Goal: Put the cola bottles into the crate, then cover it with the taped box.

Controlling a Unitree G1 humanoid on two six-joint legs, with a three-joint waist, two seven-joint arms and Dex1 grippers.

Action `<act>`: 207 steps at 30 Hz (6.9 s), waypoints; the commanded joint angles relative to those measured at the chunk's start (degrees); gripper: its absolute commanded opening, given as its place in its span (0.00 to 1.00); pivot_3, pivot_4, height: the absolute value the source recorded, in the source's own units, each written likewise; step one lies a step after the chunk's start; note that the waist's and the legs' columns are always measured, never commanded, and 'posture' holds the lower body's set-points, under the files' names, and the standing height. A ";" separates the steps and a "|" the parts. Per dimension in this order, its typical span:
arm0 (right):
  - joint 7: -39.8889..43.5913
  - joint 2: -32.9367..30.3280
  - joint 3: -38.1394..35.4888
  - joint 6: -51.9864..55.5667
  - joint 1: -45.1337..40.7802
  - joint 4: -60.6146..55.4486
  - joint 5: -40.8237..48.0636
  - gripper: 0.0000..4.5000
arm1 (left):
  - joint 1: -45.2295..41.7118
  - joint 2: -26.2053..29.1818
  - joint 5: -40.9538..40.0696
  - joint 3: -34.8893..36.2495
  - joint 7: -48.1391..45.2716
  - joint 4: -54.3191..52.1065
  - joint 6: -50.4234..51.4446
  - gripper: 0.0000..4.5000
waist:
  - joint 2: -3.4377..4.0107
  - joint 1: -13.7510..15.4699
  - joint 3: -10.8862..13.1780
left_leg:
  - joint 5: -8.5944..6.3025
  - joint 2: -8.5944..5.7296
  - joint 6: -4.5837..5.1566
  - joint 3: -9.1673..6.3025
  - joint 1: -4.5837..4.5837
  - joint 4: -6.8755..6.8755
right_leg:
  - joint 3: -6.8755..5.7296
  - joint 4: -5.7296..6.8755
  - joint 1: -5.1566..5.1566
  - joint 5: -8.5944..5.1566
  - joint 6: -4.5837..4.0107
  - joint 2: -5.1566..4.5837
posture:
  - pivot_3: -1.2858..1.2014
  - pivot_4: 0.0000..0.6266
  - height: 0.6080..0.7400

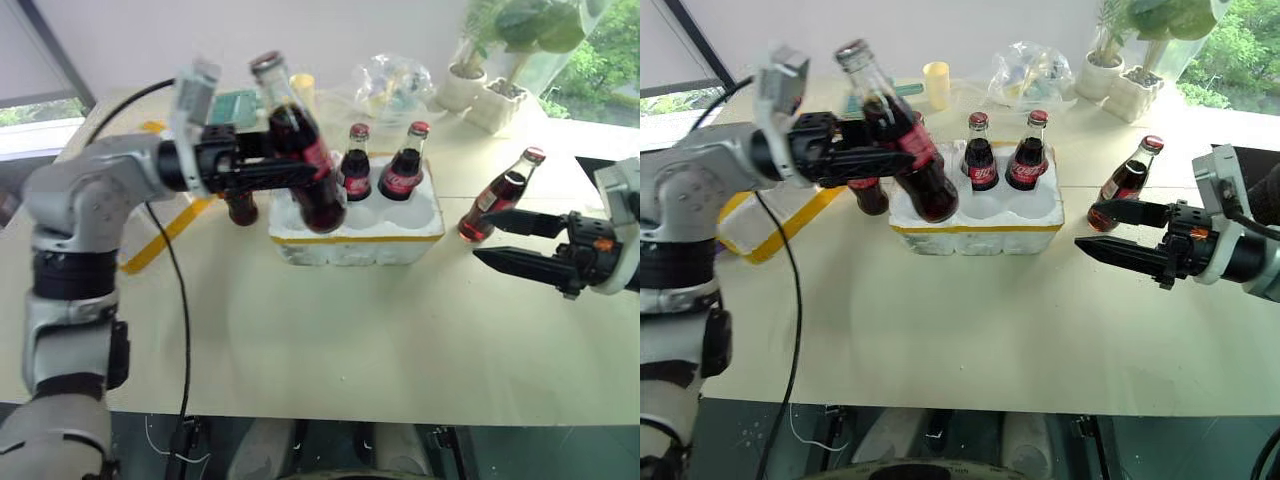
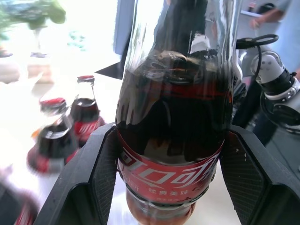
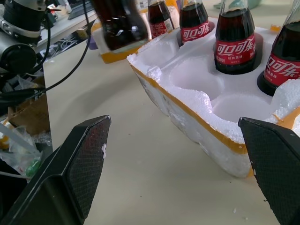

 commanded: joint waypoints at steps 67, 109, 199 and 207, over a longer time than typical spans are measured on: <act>-1.83 0.21 6.58 -4.08 -8.64 -2.36 5.17 1.00 | 27.96 1.10 19.81 20.64 31.35 -17.77 -1.13 0.98 | -0.03 1.74 -0.01 | -0.10 0.06 0.12 -0.07 -0.31 0.59 | 0.03 -0.13 0.02 0.28 0.14 0.23 | 0.52 0.24 1.00; -7.83 0.54 3.43 -2.84 -7.95 -5.22 10.74 1.00 | 7.61 2.50 17.33 10.13 10.28 10.73 -11.16 0.62 | -0.19 -0.14 0.07 | -0.08 0.12 0.11 -0.03 -0.82 0.56 | 0.03 0.00 -0.55 0.36 0.12 0.19 | 0.52 0.24 1.00; -31.95 23.22 13.23 -25.25 -19.21 32.56 -26.92 1.00 | 34.74 13.40 -18.65 26.14 20.89 -37.68 12.42 0.99 | -0.04 -1.47 0.01 | 0.01 0.32 -0.02 0.07 -0.19 0.47 | 0.23 -0.02 -0.08 0.47 -0.01 0.54 | 0.52 0.24 1.00; -30.83 24.39 12.03 -29.80 -23.83 40.20 -29.06 0.64 | 34.92 14.93 -21.00 25.95 21.39 -38.36 11.92 1.00 | -0.02 -1.51 0.02 | 0.06 0.32 -0.11 0.07 -0.19 0.43 | 0.24 -0.02 -0.09 0.48 -0.02 0.54 | 0.52 0.24 1.00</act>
